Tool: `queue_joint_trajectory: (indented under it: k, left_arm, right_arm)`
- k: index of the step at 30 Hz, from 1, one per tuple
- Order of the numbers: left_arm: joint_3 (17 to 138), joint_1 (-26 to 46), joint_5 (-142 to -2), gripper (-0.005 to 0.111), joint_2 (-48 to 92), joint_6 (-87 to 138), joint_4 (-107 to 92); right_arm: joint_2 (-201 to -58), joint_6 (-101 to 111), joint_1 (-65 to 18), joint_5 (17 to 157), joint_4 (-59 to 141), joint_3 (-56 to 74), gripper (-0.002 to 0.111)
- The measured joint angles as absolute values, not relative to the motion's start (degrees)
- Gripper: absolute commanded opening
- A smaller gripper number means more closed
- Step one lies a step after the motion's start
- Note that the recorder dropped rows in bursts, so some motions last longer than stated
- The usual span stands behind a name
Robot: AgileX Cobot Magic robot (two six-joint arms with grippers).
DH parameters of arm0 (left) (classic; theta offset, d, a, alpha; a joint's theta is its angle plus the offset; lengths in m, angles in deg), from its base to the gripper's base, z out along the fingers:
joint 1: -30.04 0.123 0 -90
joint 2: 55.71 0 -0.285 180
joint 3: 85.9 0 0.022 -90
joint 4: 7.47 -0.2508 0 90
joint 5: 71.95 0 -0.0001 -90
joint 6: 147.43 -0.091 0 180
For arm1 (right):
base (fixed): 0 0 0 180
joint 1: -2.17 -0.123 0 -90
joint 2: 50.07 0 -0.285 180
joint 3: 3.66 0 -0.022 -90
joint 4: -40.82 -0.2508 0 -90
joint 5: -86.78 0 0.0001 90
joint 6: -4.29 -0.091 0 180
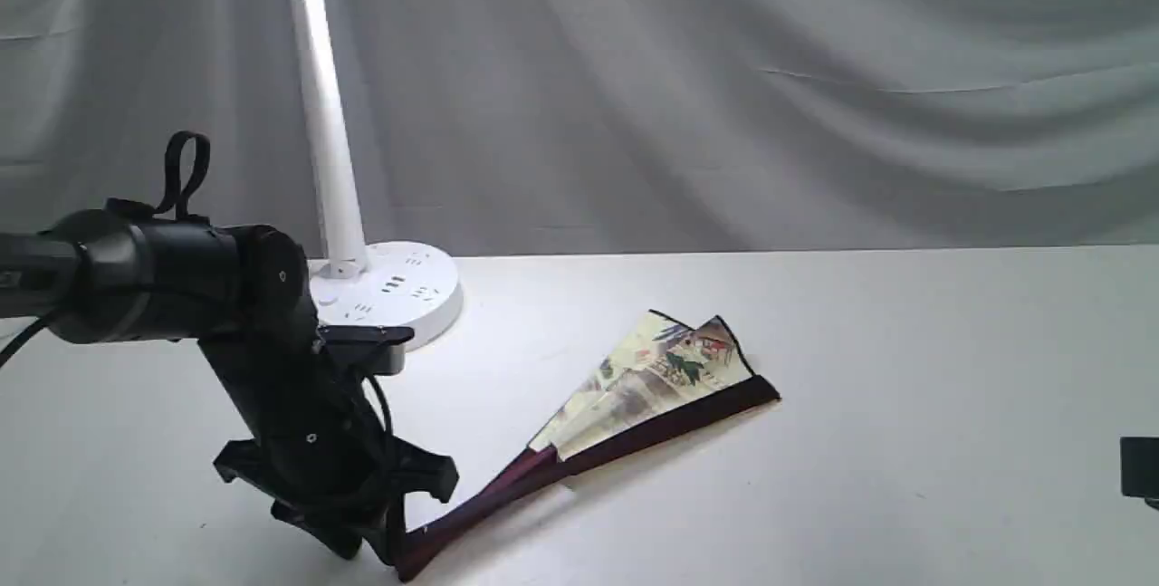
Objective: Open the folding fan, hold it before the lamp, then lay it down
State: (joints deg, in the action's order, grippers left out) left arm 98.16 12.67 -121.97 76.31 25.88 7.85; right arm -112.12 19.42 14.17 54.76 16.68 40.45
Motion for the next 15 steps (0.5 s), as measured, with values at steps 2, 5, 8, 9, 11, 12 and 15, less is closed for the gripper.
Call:
queue_joint_trajectory:
  k: [2, 5, 8, 9, 11, 12, 15]
  left_arm:
    - [97.8, 12.3, -121.4, 0.037, 76.2, 25.9, 8.9]
    - [97.8, 10.2, -120.3, 0.037, 76.2, 25.9, 9.9]
    - [97.7, 7.5, -119.5, 0.037, 76.2, 25.9, 10.5]
    - [97.7, 6.5, -119.4, 0.037, 76.2, 25.9, 10.6]
    - [97.7, 4.4, -118.9, 0.037, 76.2, 26.1, 10.7]
    - [97.7, 3.6, -118.7, 0.037, 76.2, 26.2, 10.7]
    - [97.6, 1.1, -118.1, 0.037, 76.2, 26.4, 11.0]
  right_arm:
    - [-112.1, 19.4, 14.2, 54.6, 16.6, 40.4, 0.000]
    - [-112.1, 19.4, 14.2, 54.4, 16.5, 40.4, 0.000]
    - [-112.1, 19.4, 14.2, 54.4, 16.5, 40.4, 0.000]
    - [-112.1, 19.4, 14.2, 54.4, 16.5, 40.4, 0.000]
    - [-112.1, 19.4, 14.2, 54.4, 16.5, 40.4, 0.000]
    - [-112.1, 19.4, 14.2, 54.4, 16.3, 40.4, 0.000]
    - [-112.1, 19.4, 14.2, 54.4, 16.3, 40.4, 0.000]
